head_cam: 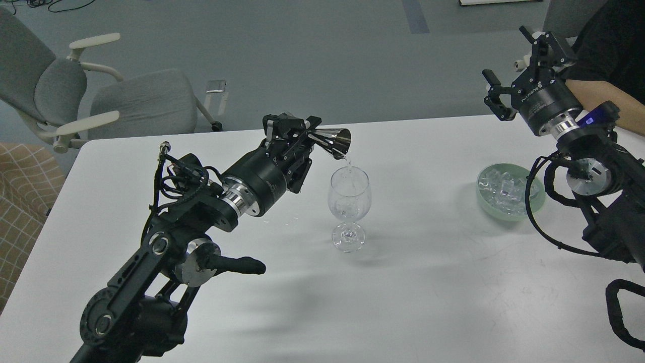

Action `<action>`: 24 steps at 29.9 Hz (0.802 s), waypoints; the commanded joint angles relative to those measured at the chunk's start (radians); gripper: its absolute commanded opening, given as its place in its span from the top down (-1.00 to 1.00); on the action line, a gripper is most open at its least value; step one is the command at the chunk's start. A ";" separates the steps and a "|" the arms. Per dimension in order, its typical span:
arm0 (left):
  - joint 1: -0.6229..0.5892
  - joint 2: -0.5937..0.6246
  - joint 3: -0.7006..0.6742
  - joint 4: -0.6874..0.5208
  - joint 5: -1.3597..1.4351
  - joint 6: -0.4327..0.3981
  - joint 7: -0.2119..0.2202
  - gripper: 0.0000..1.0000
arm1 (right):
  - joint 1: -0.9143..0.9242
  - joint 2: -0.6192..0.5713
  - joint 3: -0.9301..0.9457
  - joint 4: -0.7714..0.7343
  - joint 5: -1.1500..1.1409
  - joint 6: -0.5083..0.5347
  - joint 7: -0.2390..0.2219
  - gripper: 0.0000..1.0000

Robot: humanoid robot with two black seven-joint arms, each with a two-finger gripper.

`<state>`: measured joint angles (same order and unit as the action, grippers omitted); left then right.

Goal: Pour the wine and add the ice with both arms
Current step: 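Tilt the jigger with the left gripper to pour into the wine glass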

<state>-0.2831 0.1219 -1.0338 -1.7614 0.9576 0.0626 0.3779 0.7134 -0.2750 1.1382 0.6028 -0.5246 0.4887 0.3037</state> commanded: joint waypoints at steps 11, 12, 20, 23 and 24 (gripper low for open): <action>0.002 0.005 0.014 0.000 0.134 -0.010 -0.043 1.00 | 0.000 -0.001 0.000 0.000 -0.002 0.000 0.000 -1.00; 0.001 0.005 0.014 0.000 0.142 -0.010 -0.043 1.00 | 0.000 -0.001 0.000 0.000 -0.002 0.000 0.000 -1.00; -0.010 0.011 0.027 0.000 0.260 -0.032 -0.060 1.00 | 0.000 -0.001 0.000 0.000 0.000 0.000 0.000 -1.00; -0.013 0.036 0.055 0.000 0.285 -0.036 -0.068 1.00 | 0.000 -0.001 0.000 0.000 0.000 0.000 0.000 -1.00; -0.013 0.042 0.060 0.000 0.286 -0.036 -0.070 1.00 | 0.000 -0.001 0.000 0.000 -0.002 0.000 0.000 -1.00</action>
<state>-0.2941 0.1466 -0.9942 -1.7609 1.2294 0.0289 0.3139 0.7133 -0.2761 1.1382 0.6028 -0.5253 0.4887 0.3037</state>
